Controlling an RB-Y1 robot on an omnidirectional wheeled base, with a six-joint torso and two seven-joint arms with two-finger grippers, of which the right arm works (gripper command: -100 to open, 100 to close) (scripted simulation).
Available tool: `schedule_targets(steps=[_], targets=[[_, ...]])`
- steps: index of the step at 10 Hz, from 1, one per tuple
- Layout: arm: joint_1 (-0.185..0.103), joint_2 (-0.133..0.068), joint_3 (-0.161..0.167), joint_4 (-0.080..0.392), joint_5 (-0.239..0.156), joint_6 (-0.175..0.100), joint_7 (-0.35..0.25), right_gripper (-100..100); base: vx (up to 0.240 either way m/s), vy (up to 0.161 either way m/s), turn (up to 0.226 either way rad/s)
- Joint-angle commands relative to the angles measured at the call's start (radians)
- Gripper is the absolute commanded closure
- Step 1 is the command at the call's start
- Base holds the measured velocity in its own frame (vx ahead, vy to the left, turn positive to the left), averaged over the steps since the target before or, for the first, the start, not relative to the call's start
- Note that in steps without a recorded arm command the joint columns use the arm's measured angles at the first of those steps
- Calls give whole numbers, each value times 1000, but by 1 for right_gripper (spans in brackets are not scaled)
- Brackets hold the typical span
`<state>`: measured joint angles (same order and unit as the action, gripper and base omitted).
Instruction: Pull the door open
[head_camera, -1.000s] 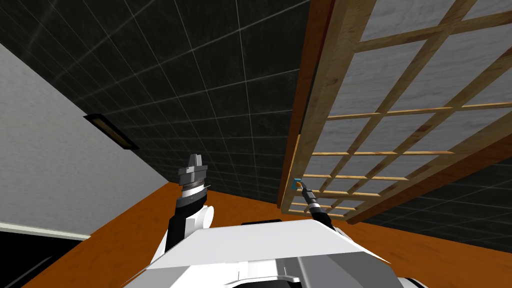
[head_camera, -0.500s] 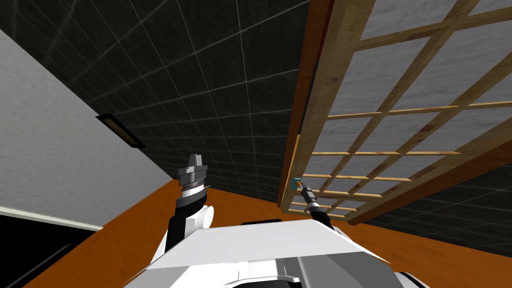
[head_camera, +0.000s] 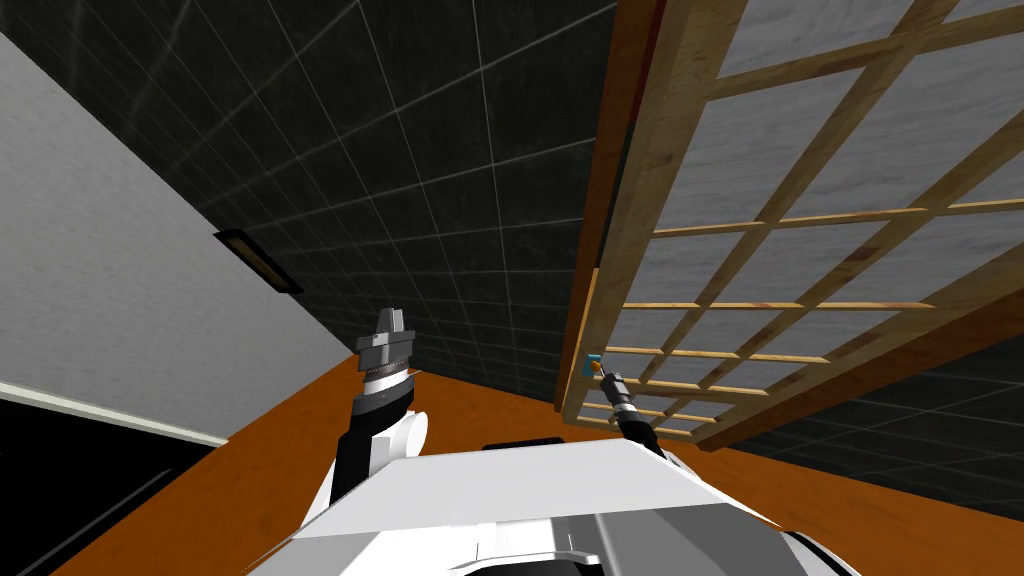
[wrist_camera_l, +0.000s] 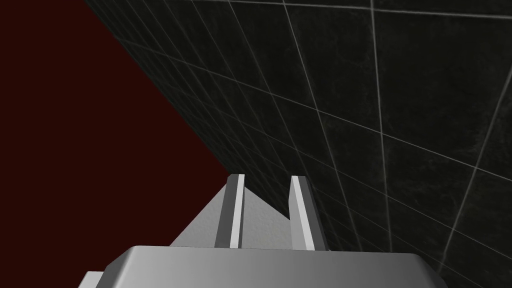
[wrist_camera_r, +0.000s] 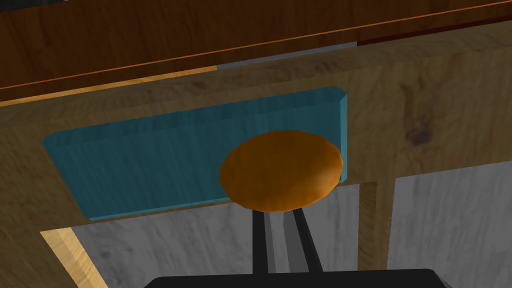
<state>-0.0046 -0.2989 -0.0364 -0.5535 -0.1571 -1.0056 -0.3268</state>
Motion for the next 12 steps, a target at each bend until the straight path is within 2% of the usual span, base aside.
schedule_targets(steps=[1, 2, 6, 7, 9, 10, 12], targets=[[-2, 12, 18, -23, -15, 3, -50, 100, -57, -22, 116], [0, 4, 10, -8, -28, 11, -68, -100, -56, -30, 23], [-6, 14, 28, -19, -69, 24, -176, -100, -59, 17, 29], [-6, 14, 28, -19, -69, 24, -184, -100, -50, 4, 9], [-11, 20, 41, -26, -98, 34, -248, -100, -49, -13, 29], [-11, 20, 41, -26, -98, 34, -260, -100, -45, -16, 15], [-16, 28, 55, -35, -131, 44, -323, -100, -62, 0, 32]])
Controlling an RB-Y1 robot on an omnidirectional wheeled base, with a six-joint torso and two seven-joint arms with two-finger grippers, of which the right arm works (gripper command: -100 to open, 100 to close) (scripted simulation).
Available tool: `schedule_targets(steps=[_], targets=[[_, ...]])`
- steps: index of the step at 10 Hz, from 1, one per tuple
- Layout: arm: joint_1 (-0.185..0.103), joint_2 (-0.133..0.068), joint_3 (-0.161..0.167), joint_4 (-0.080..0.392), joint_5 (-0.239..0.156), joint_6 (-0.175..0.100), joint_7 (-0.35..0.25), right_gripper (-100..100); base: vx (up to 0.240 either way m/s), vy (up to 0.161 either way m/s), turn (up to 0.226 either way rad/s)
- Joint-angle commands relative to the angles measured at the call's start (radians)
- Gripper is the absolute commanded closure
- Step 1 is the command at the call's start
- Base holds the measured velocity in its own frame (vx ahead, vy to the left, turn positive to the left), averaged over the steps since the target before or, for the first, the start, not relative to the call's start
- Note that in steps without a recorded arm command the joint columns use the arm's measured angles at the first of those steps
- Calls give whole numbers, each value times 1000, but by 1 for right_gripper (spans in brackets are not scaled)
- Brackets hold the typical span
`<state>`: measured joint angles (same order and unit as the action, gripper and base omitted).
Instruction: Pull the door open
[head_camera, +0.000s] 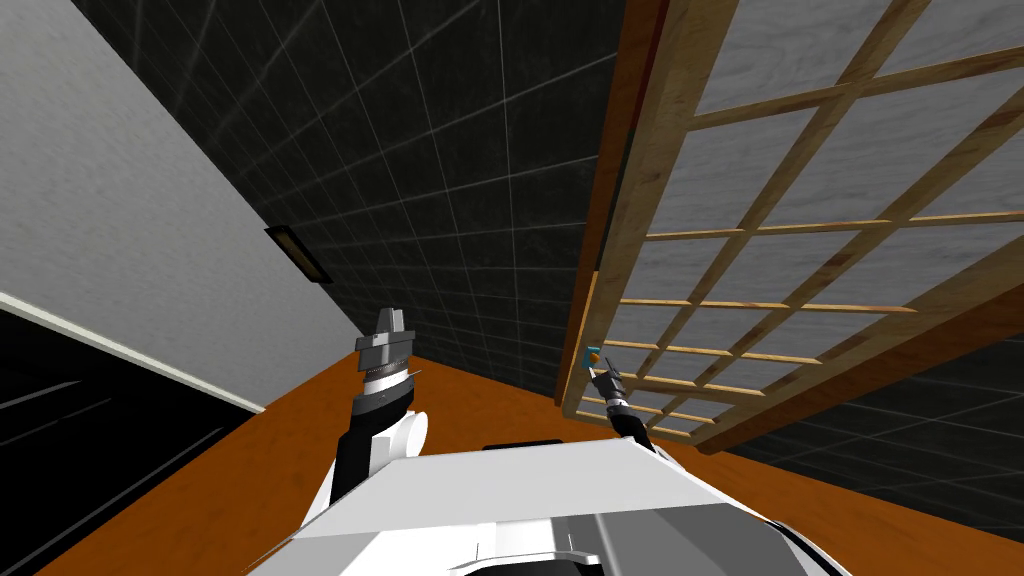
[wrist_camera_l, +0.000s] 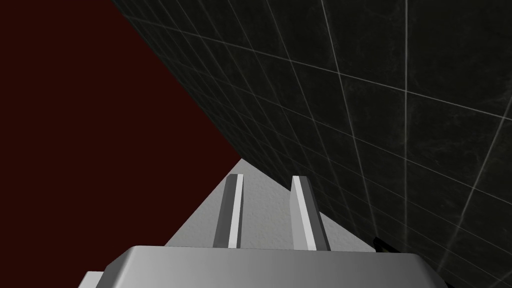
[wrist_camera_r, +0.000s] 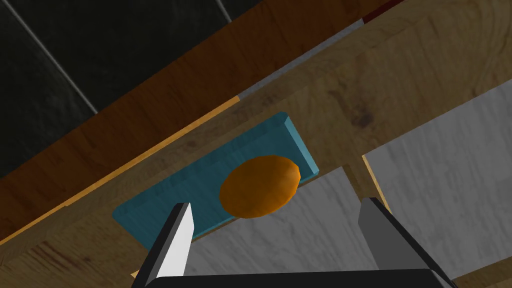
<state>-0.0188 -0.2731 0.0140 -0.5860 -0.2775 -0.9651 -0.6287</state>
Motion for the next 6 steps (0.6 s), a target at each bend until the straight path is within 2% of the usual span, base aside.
schedule_targets(steps=[1, 2, 3, 5, 6], targets=[[-1, 2, 5, -2, -10, 4, -39, -100, -64, -4, 9], [-4, 6, 12, -7, -27, 9, -74, -100, -60, -12, 25], [-4, 6, 12, -7, -27, 9, -80, -100, -44, -9, 13], [-9, 14, 28, -16, -63, 21, -146, -100, -65, -8, 30], [-9, 14, 28, -16, -63, 21, -163, -100, -54, -15, 18]])
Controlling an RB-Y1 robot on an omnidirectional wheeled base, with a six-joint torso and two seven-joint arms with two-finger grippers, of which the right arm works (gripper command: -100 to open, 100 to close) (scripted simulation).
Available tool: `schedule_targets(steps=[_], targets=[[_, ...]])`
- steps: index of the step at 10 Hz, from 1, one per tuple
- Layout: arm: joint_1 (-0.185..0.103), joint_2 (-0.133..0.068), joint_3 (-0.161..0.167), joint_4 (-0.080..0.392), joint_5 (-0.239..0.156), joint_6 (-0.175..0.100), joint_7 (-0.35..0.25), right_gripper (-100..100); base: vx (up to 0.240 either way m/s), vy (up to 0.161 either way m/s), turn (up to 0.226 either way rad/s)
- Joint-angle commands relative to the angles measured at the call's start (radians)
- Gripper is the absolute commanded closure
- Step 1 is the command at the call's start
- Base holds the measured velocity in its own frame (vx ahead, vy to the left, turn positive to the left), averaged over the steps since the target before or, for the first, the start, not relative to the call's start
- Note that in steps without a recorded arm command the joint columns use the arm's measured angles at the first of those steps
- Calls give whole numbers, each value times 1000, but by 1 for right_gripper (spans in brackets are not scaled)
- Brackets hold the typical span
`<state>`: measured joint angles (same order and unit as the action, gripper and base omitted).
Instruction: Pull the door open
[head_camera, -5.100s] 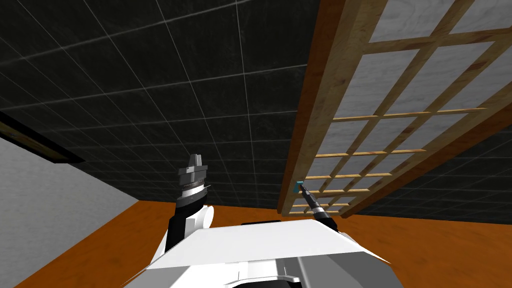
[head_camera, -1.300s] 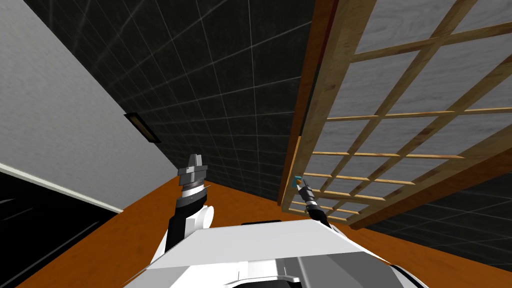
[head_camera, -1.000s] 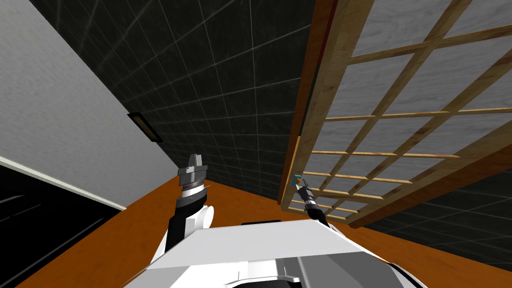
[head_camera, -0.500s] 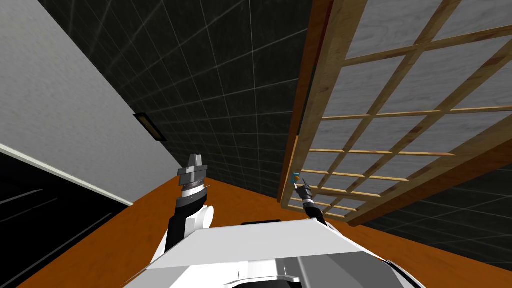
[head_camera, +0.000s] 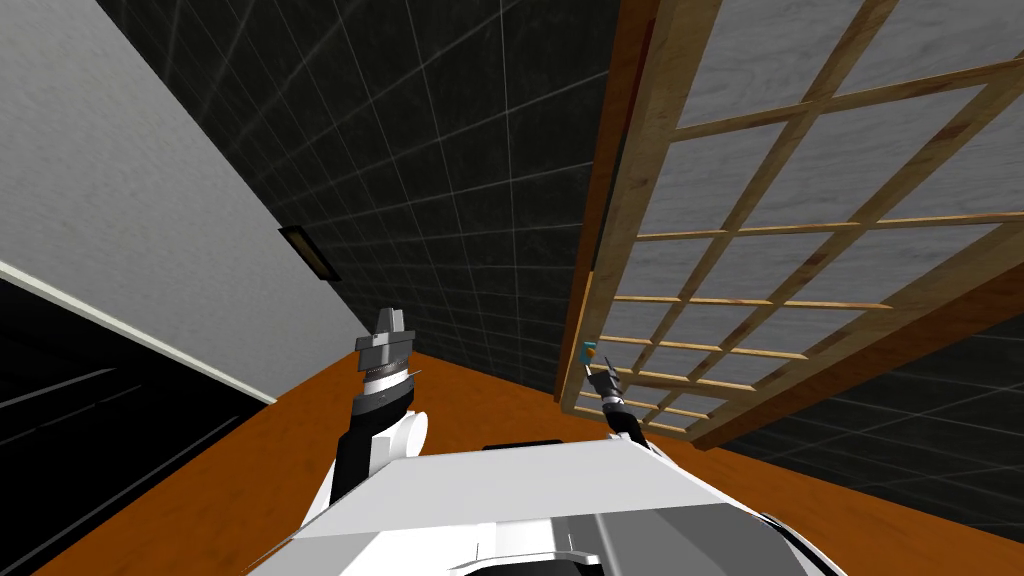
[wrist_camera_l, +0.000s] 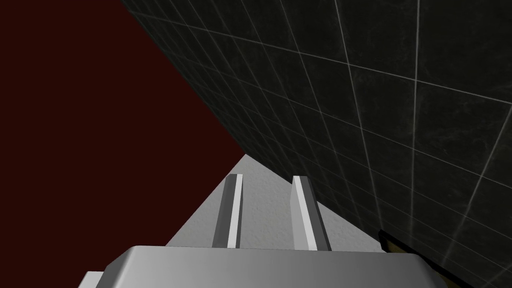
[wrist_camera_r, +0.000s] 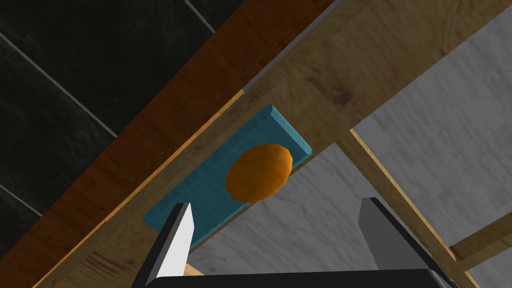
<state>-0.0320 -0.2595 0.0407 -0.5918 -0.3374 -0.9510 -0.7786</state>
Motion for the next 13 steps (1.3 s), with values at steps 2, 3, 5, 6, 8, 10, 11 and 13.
schedule_targets(steps=[2, 3, 5, 6, 8, 10, 11, 13], targets=[[1, 5, 9, -15, -22, 13, -55, -100, -51, -16, 21], [-2, 9, 17, -20, -41, 19, -95, -100, -50, -9, 26], [-5, 13, 25, -25, -60, 25, -138, -100, -75, -15, 27], [-7, 17, 33, -30, -78, 31, -174, -100, -55, -16, 25], [-10, 21, 41, -35, -96, 37, -220, -100, -49, -14, 21], [-13, 25, 49, -40, -114, 43, -263, -100, -69, -17, 23], [-16, 29, 57, -44, -132, 48, -299, -100, -54, -7, 26], [-18, 33, 64, -49, -149, 54, -344, -100, -41, -3, 19]])
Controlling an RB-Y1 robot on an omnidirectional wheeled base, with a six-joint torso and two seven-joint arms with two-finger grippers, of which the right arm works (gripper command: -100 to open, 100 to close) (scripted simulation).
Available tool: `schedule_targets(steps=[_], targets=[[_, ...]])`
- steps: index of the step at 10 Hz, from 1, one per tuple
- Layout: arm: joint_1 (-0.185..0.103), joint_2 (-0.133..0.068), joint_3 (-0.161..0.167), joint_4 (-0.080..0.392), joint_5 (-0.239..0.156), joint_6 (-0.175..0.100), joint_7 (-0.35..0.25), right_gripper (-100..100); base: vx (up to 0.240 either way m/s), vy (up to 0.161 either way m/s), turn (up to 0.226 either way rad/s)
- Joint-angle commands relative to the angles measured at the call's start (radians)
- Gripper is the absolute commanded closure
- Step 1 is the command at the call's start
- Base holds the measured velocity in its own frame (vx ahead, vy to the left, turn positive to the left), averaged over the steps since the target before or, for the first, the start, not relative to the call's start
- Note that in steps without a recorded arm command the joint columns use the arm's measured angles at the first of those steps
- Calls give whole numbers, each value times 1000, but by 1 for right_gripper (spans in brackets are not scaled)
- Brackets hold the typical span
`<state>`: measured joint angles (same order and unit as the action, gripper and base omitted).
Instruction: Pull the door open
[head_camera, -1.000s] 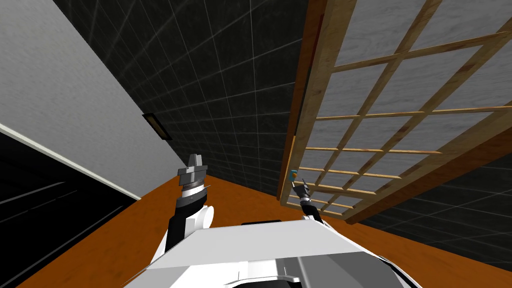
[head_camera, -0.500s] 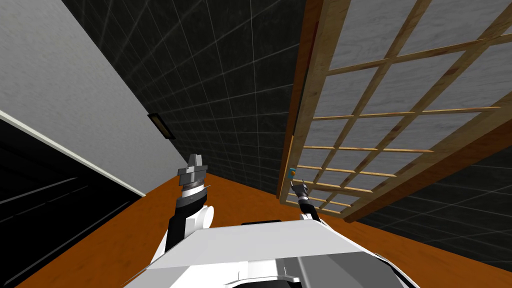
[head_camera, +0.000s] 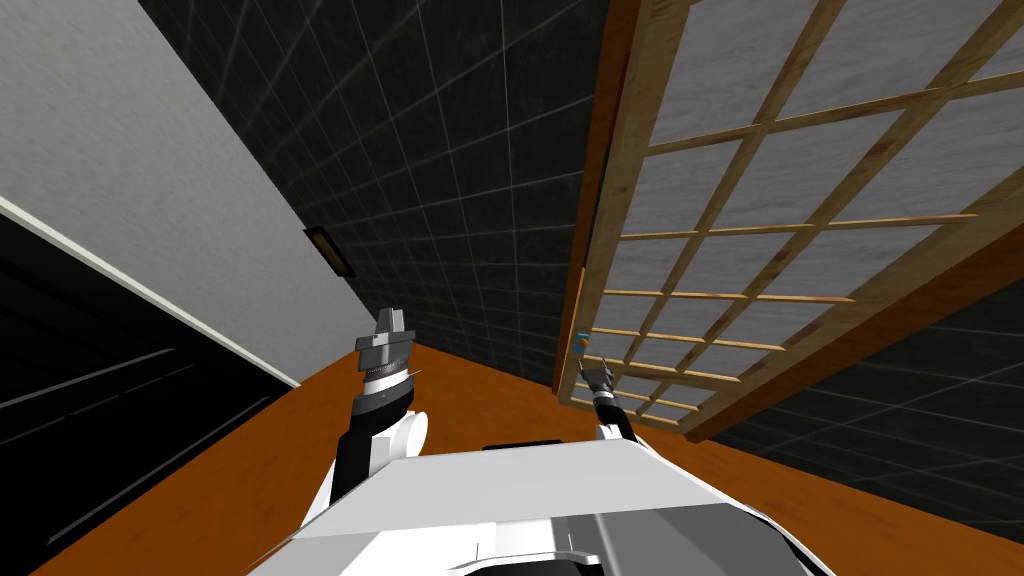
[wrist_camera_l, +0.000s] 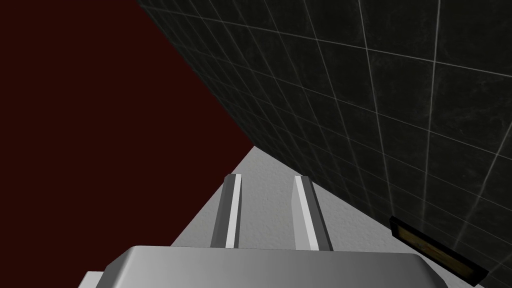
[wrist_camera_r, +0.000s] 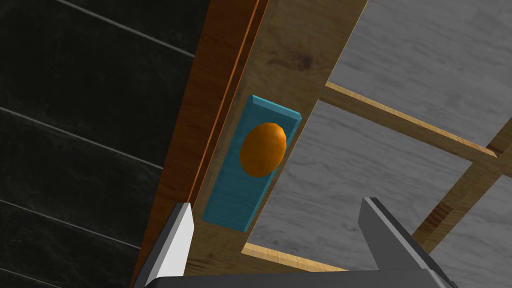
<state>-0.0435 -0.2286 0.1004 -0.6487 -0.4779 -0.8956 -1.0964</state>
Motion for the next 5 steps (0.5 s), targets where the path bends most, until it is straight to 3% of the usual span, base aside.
schedule_targets(steps=[1, 5], targets=[[-7, 2, 4, 8, -8, -2, -28, -100, -42, -10, 9], [-13, 12, 24, -3, -52, 13, -143, -100, -60, -16, 19]])
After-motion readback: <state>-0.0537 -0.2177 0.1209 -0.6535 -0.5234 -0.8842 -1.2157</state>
